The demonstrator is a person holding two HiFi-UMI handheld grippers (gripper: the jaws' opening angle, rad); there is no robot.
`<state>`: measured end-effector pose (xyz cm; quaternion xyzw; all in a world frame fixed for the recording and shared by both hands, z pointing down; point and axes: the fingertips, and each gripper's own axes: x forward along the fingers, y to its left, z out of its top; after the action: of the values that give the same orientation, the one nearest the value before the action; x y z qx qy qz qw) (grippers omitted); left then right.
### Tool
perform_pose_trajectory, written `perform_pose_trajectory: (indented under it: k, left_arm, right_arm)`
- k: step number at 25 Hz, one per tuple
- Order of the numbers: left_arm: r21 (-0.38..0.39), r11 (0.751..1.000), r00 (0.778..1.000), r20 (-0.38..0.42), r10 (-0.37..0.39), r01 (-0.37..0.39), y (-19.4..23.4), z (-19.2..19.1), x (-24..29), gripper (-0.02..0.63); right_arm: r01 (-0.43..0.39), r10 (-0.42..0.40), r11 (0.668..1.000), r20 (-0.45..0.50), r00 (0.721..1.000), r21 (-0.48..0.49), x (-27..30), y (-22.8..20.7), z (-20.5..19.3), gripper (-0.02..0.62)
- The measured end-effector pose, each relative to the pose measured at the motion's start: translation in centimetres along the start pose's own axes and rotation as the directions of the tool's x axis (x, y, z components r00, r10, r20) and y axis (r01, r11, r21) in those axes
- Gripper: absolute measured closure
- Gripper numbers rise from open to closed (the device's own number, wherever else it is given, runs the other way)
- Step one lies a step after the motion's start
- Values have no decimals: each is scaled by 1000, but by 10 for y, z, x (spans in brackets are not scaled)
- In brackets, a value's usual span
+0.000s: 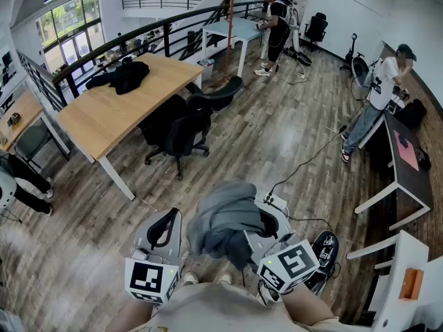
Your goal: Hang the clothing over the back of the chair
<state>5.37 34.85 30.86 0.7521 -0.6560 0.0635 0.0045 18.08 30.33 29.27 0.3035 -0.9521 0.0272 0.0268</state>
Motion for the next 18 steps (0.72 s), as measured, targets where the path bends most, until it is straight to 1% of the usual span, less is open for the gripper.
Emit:
perform_pose_trajectory:
  k: [9, 18]
  left_arm:
    - [6, 1000, 1000, -13, -10, 10, -20, -8, 0, 604]
    - [18, 1000, 999, -37, -13, 13, -40, -11, 9, 604]
  right_arm:
    - [11, -11, 999, -1, 1000, 35, -15, -9, -9, 540]
    - [-16, 16, 999, -28, 999, 29, -24, -18, -15, 541]
